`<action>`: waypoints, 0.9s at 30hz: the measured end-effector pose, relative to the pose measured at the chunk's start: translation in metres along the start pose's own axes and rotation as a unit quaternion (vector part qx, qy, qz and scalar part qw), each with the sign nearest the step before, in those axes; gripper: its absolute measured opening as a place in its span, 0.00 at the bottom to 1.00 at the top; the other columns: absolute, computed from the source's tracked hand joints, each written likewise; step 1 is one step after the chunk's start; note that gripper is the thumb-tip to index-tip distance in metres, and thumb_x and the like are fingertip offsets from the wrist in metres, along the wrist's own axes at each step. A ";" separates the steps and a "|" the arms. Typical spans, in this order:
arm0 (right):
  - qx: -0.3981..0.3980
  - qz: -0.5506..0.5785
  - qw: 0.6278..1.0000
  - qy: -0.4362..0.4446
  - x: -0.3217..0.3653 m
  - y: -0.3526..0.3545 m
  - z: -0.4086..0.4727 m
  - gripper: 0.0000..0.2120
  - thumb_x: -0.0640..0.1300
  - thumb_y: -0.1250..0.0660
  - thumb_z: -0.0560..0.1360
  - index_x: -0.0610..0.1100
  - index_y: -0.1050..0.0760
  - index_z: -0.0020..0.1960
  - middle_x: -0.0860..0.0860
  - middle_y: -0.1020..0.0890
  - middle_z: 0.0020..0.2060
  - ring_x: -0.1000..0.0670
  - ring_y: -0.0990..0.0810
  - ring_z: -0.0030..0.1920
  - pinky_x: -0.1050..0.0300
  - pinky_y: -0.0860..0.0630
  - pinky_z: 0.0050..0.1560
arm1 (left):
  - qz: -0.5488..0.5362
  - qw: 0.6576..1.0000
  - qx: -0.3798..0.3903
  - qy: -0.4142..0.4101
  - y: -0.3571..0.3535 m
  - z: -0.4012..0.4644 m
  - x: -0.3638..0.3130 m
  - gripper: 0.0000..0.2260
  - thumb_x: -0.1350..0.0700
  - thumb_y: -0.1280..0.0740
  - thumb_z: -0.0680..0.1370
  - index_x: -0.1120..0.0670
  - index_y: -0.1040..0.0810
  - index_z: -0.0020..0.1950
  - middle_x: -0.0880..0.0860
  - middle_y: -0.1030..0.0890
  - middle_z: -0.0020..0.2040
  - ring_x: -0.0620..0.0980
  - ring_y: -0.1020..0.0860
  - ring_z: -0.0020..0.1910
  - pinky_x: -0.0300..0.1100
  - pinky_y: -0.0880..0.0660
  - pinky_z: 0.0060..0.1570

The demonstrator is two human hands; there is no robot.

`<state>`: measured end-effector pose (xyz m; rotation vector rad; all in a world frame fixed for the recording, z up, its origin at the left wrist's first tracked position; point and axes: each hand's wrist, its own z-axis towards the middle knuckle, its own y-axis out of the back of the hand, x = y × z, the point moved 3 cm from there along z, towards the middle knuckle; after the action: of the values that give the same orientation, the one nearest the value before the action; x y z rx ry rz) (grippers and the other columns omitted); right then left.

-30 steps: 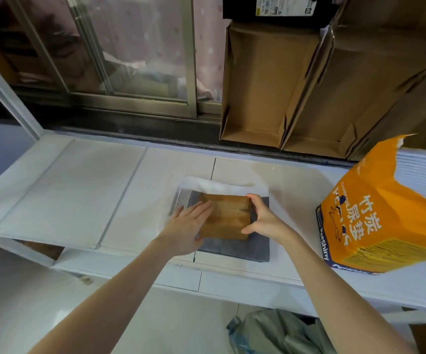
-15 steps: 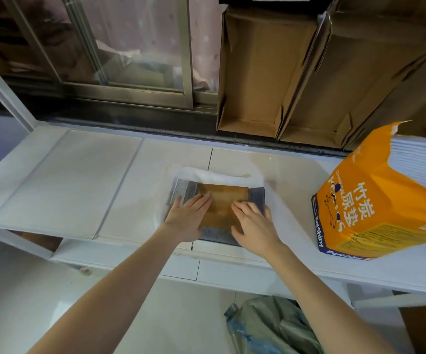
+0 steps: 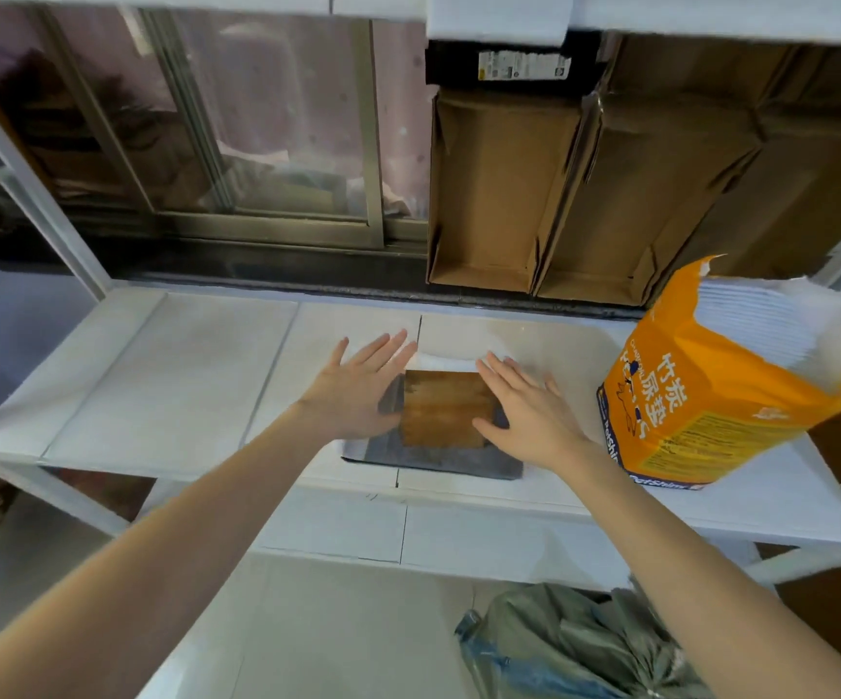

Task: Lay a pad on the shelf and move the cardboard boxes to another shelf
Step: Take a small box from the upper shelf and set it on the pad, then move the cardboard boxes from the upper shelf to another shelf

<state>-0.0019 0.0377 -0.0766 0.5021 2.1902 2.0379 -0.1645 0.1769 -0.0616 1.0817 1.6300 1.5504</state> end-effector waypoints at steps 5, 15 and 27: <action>-0.041 0.002 0.999 0.005 0.022 0.071 -0.031 0.34 0.57 0.43 0.77 0.50 0.55 0.76 0.53 0.55 0.77 0.51 0.56 0.77 0.40 0.55 0.73 | 0.002 0.999 -0.041 -0.005 0.074 -0.035 -0.002 0.37 0.38 0.42 0.77 0.48 0.60 0.77 0.49 0.60 0.78 0.49 0.58 0.77 0.56 0.58 0.73; -0.078 -0.021 0.992 0.091 0.089 0.191 -0.103 0.32 0.54 0.40 0.77 0.52 0.52 0.76 0.54 0.49 0.77 0.52 0.49 0.76 0.46 0.46 0.75 | 0.033 0.977 -0.195 -0.074 0.170 -0.130 0.005 0.37 0.38 0.42 0.76 0.46 0.60 0.77 0.46 0.56 0.78 0.46 0.52 0.77 0.50 0.50 0.74; -0.281 -0.004 0.950 0.136 0.154 0.319 -0.148 0.27 0.52 0.39 0.77 0.56 0.44 0.74 0.57 0.42 0.75 0.54 0.43 0.74 0.55 0.40 0.70 | 0.005 0.920 -0.383 -0.079 0.304 -0.180 0.026 0.32 0.38 0.43 0.74 0.44 0.48 0.76 0.48 0.44 0.77 0.51 0.41 0.74 0.51 0.43 0.71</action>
<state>-0.1380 -0.0405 0.2738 0.1511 1.5833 2.7044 -0.2937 0.1060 0.2604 0.7424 0.7694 1.8126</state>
